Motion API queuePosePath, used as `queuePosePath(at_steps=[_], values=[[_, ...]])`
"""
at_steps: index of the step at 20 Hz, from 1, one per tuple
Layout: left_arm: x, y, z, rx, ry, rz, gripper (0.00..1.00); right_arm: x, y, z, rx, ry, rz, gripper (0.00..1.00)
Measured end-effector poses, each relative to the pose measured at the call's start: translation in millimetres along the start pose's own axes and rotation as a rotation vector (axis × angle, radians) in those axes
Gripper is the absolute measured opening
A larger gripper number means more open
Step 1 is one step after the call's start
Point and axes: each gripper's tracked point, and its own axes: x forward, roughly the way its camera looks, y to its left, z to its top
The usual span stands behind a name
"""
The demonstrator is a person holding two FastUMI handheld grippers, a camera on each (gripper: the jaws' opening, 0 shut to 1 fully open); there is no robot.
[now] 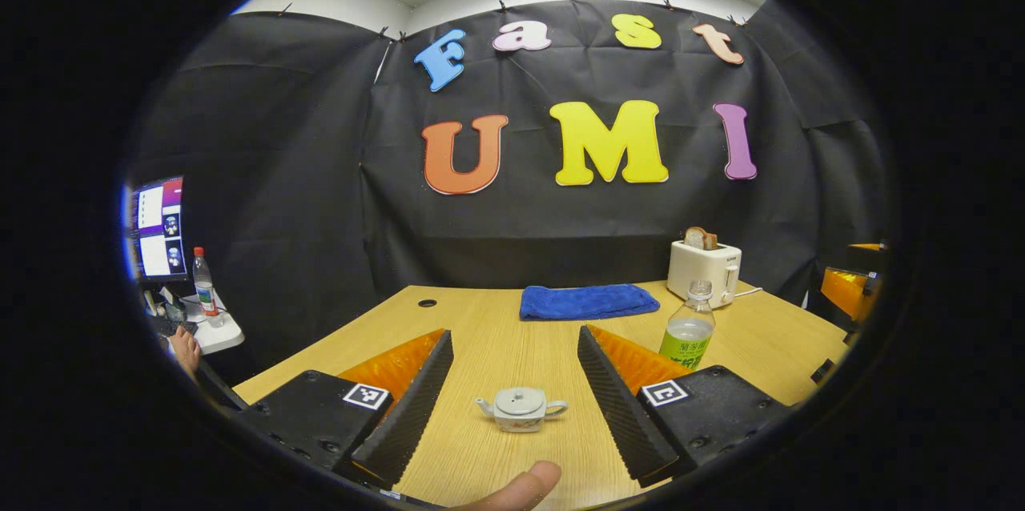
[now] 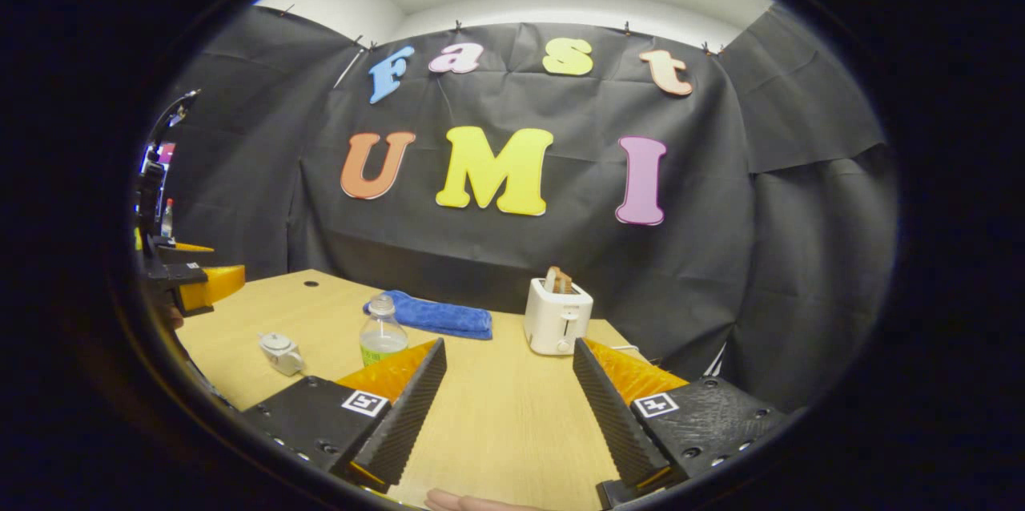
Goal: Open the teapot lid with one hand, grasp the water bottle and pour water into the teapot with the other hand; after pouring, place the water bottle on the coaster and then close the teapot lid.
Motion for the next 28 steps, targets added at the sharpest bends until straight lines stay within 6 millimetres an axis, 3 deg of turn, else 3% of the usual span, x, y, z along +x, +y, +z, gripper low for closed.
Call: queuePosePath(at_steps=[7,10,12,16,20,24,28], values=[[8.9,-1.8,-1.6,-0.016,-0.017,-0.015,0.98,2.6,-0.8,-4.2,0.000,0.010,-0.002,0.96],[26.9,-1.8,-7.0,-0.029,-0.041,-0.022,0.98,5.3,-1.5,-6.0,-0.002,0.016,-0.008,0.95],[42.7,-0.9,-21.1,-0.027,-0.034,-0.026,0.98,6.1,-0.8,-6.8,-0.005,0.017,-0.008,0.98],[72.6,0.0,-55.6,-0.033,0.014,-0.031,0.98,8.9,-2.3,-8.7,-0.007,0.021,-0.013,0.93],[88.8,-5.3,-94.4,-0.078,0.112,-0.070,0.97,11.8,-7.0,-11.7,0.001,0.028,-0.025,0.97],[98.2,-16.8,-114.3,-0.105,0.129,-0.129,0.80,14.8,-7.4,-14.8,0.008,0.041,-0.028,0.97],[104.6,-12.1,-118.6,-0.068,0.117,-0.091,0.54,16.0,-4.9,-16.5,0.006,0.046,-0.024,0.95]])
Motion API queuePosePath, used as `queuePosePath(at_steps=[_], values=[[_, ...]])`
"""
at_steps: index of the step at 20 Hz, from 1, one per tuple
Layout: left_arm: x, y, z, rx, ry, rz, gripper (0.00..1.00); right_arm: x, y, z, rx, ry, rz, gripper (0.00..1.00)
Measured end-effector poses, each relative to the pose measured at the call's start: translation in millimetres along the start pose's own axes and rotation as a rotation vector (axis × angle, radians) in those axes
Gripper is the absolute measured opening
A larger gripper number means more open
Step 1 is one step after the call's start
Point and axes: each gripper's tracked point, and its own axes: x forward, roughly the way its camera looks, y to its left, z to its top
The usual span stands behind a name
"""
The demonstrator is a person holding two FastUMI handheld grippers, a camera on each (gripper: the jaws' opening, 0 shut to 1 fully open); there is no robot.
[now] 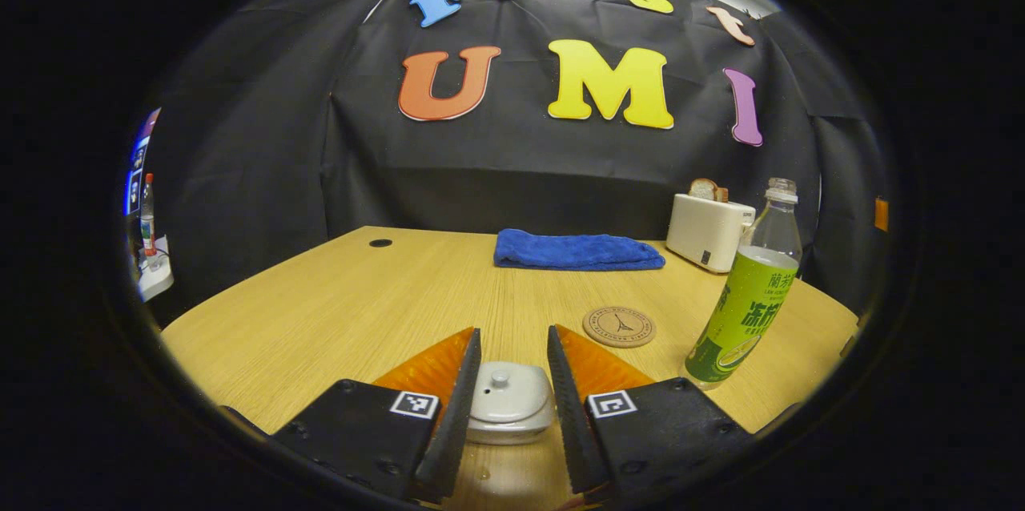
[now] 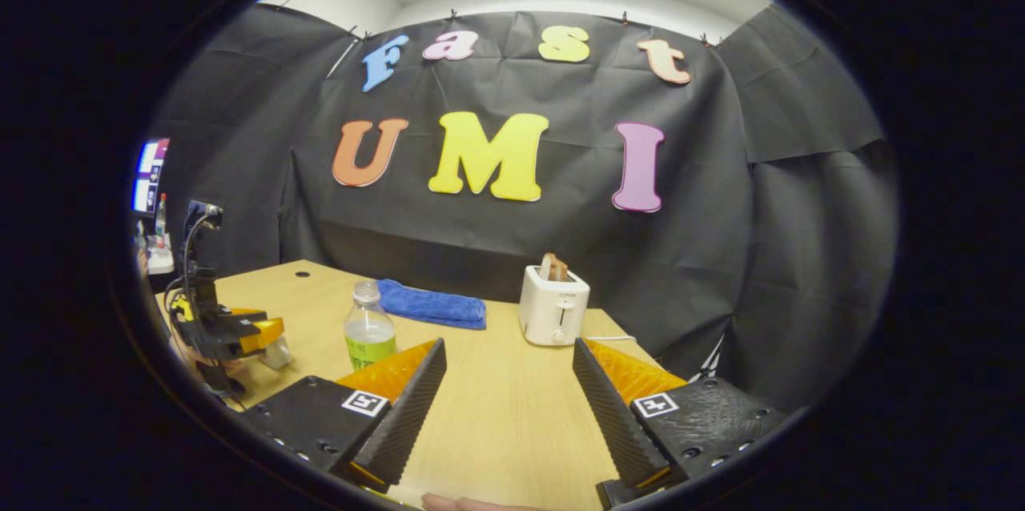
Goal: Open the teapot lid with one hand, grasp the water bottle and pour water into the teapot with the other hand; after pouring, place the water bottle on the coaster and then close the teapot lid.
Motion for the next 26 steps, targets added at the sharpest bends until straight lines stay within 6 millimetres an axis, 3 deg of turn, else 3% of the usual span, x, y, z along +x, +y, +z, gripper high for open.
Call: queuePosePath(at_steps=[1,6,11,16,17,22,26], values=[[1.4,4.4,-1.4,0.007,-0.005,0.013,0.39,0.6,1.1,-1.1,0.000,0.002,0.002,0.95],[-0.8,7.0,3.2,0.018,-0.022,0.026,0.08,3.6,5.3,-5.8,0.000,0.018,0.009,0.95],[-16.3,2.3,32.3,0.041,-0.086,0.032,0.05,12.5,21.8,-18.3,0.009,0.046,0.046,0.98],[-43.8,9.3,64.1,0.038,-0.123,0.045,0.05,22.2,63.2,-41.0,0.082,0.116,0.194,0.98],[-49.3,9.6,66.6,0.011,-0.111,0.037,0.05,24.1,71.6,-41.5,0.090,0.115,0.221,0.92],[-76.0,18.1,81.0,-0.025,-0.075,0.033,0.04,34.5,115.7,-52.1,0.068,0.071,0.341,0.95],[-90.3,12.6,85.9,-0.042,-0.054,0.001,0.03,59.0,140.7,-71.1,0.107,0.108,0.373,0.98]])
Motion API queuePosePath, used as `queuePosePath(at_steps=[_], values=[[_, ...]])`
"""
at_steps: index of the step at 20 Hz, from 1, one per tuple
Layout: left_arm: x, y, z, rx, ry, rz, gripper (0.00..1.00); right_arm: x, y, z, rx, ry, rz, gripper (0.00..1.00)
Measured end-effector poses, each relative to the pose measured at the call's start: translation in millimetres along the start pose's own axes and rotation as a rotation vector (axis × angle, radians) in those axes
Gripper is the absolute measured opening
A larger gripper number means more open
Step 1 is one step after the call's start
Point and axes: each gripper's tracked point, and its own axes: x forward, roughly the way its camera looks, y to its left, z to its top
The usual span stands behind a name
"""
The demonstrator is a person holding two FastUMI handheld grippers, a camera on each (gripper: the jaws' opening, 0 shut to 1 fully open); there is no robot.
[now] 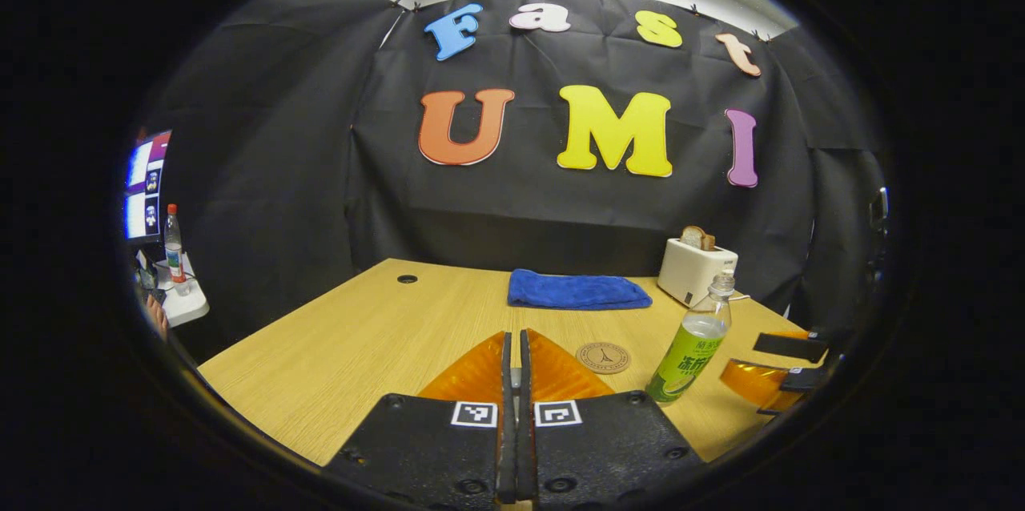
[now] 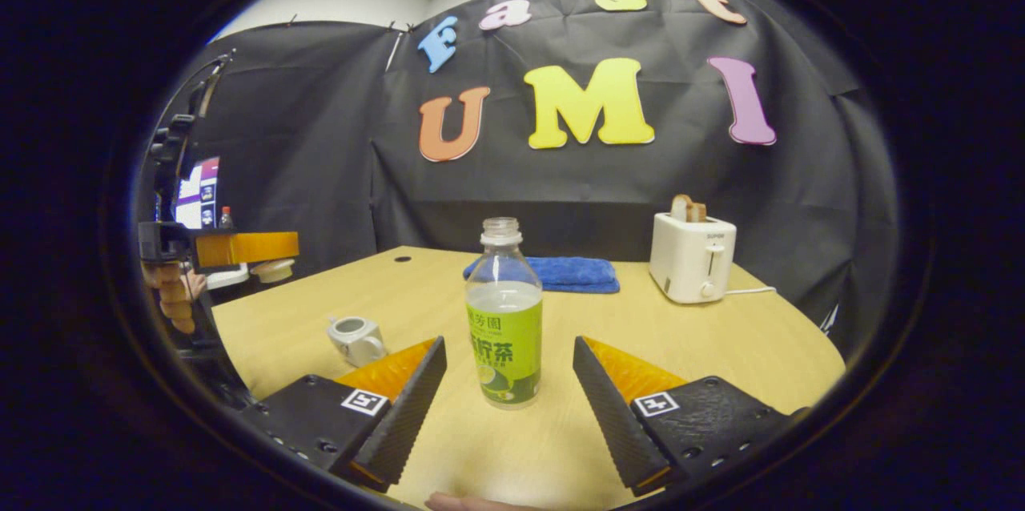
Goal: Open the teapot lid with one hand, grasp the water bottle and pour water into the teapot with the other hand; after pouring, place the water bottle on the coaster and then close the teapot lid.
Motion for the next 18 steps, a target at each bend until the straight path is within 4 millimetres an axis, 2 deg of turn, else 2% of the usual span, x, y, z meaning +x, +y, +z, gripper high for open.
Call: queuePosePath(at_steps=[2,7,10,11,12,13,18], values=[[-6.9,-5.8,6.5,0.017,-0.012,-0.013,0.03,17.3,4.8,3.2,0.007,-0.022,0.014,0.95],[-19.0,-14.1,11.8,0.052,-0.022,-0.053,0.03,53.4,8.2,-11.0,-0.011,0.020,0.014,0.94],[-21.9,-11.7,13.5,0.058,-0.021,-0.060,0.03,61.6,8.1,-10.6,-0.024,0.021,-0.010,0.92],[-21.8,-10.0,13.7,0.057,-0.018,-0.061,0.03,64.0,8.5,-12.6,-0.022,0.022,-0.016,0.88],[-22.2,-6.9,13.3,0.055,-0.016,-0.058,0.03,65.7,10.3,-14.0,-0.024,0.022,-0.019,0.78],[-22.5,-3.4,13.5,0.052,-0.016,-0.051,0.03,65.7,11.3,-13.2,-0.026,0.024,-0.021,0.75],[-21.8,18.8,11.5,0.058,0.002,-0.022,0.03,58.9,15.4,-1.4,-0.107,0.058,-0.063,0.75]])
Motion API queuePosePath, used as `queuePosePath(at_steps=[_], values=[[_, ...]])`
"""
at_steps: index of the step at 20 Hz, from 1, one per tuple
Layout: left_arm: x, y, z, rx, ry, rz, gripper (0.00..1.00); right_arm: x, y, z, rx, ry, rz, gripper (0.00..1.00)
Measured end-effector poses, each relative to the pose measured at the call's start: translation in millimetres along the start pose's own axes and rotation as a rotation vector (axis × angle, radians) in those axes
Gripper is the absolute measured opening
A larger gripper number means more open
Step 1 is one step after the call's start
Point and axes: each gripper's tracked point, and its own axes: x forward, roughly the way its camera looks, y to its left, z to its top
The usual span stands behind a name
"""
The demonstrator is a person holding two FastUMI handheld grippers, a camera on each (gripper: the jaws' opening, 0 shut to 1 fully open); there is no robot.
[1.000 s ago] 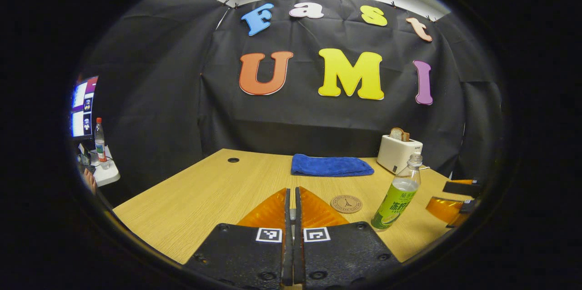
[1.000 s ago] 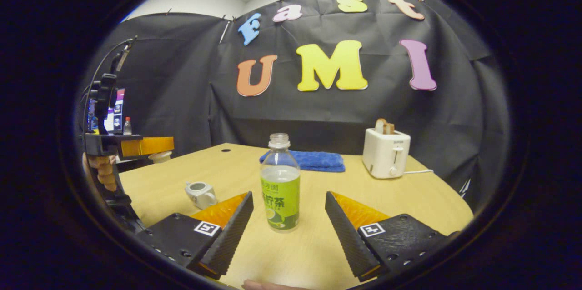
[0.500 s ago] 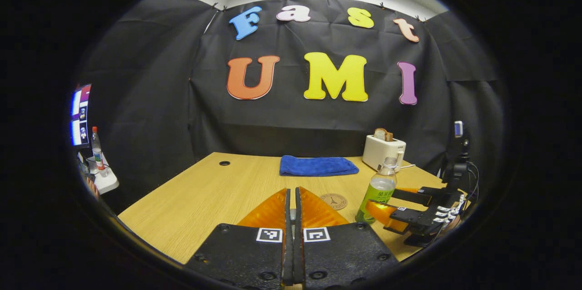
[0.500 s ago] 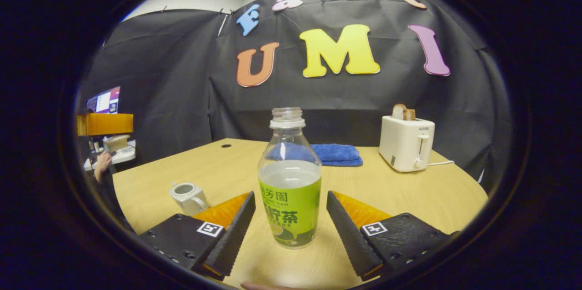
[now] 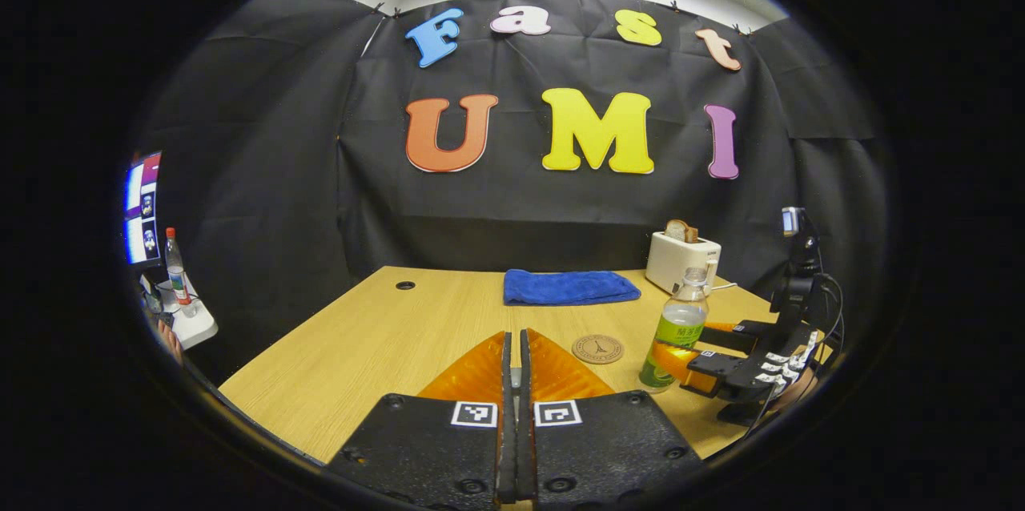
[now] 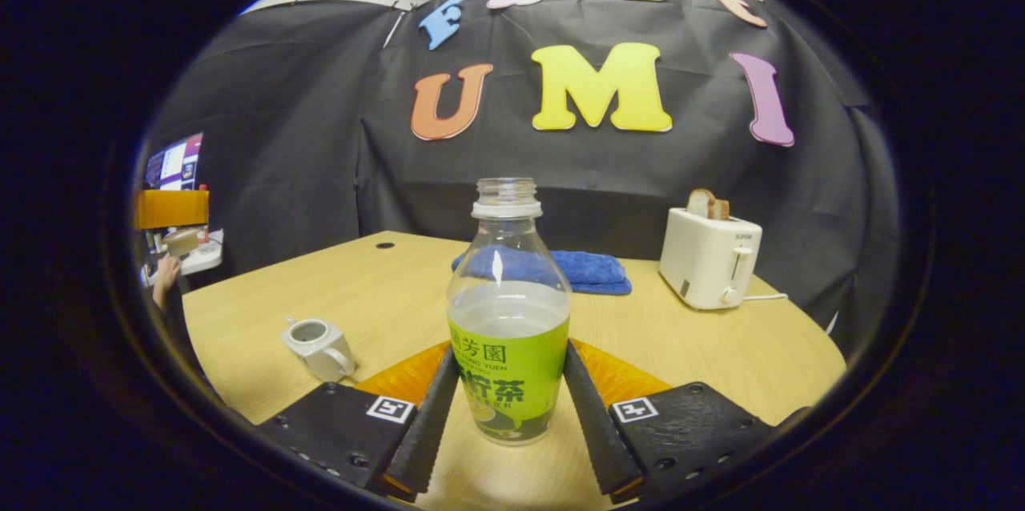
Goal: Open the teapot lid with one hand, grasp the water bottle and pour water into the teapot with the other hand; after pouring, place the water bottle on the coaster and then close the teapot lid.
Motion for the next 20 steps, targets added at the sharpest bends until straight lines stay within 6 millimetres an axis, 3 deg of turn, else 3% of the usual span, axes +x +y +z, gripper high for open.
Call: queuePosePath(at_steps=[9,20], values=[[-14.0,22.9,17.7,-0.046,-0.050,-0.003,0.03,-7.7,-2.2,10.8,-0.526,0.132,-0.156,0.75],[-16.1,34.1,18.0,-0.060,-0.048,-0.002,0.03,9.6,31.5,21.2,-1.028,0.129,-0.278,0.76]])
